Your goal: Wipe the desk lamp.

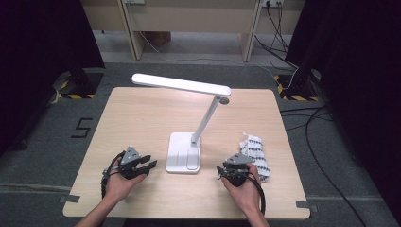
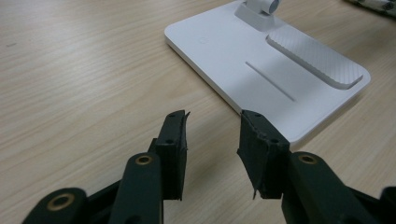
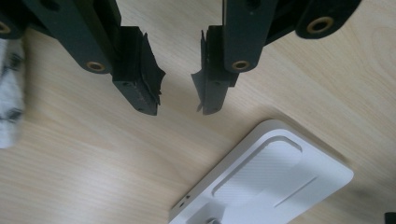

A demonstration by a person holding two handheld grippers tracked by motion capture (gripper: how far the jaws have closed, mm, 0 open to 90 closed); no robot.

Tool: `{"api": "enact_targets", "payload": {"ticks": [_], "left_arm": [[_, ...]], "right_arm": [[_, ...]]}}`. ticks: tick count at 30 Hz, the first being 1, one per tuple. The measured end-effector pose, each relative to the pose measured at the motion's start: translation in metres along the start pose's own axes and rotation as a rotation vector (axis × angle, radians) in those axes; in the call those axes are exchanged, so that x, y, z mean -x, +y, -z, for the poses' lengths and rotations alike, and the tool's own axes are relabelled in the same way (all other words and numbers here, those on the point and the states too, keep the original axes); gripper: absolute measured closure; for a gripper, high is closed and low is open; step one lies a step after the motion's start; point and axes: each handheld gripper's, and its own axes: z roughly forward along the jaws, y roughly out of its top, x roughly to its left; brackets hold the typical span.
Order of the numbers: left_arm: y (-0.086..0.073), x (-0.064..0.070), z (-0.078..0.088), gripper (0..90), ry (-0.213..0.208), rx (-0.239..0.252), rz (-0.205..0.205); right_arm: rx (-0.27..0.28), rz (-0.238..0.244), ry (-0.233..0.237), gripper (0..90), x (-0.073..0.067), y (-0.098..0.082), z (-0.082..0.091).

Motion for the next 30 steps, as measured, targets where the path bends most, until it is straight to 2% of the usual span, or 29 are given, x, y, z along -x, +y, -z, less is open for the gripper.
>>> {"api": "enact_targets", "payload": {"ticks": [6, 13, 17, 22, 25, 30], "left_arm": [[-0.009, -0.01, 0.013, 53.6, 0.037, -0.002, 0.002], [-0.02, -0.015, 0.02, 49.1, 0.057, 0.007, 0.028], [-0.026, -0.016, 0.021, 47.7, 0.06, 0.015, 0.034], [-0.027, -0.015, 0.018, 45.4, 0.057, 0.045, 0.061], [-0.029, -0.014, 0.018, 43.2, 0.051, 0.056, 0.055], [-0.028, -0.016, 0.018, 37.3, 0.078, 0.09, 0.06]], "right_arm": [[0.052, -0.03, -0.013, 65.0, 0.008, -0.015, 0.015], [0.069, -0.038, -0.021, 64.0, 0.01, -0.035, 0.022], [0.078, -0.047, -0.017, 62.7, 0.008, -0.042, 0.023], [0.115, -0.058, -0.019, 60.9, 0.003, -0.046, 0.023], [0.119, -0.054, -0.01, 59.1, -0.001, -0.048, 0.021], [0.136, -0.041, 0.005, 57.8, -0.007, -0.049, 0.018]]}}
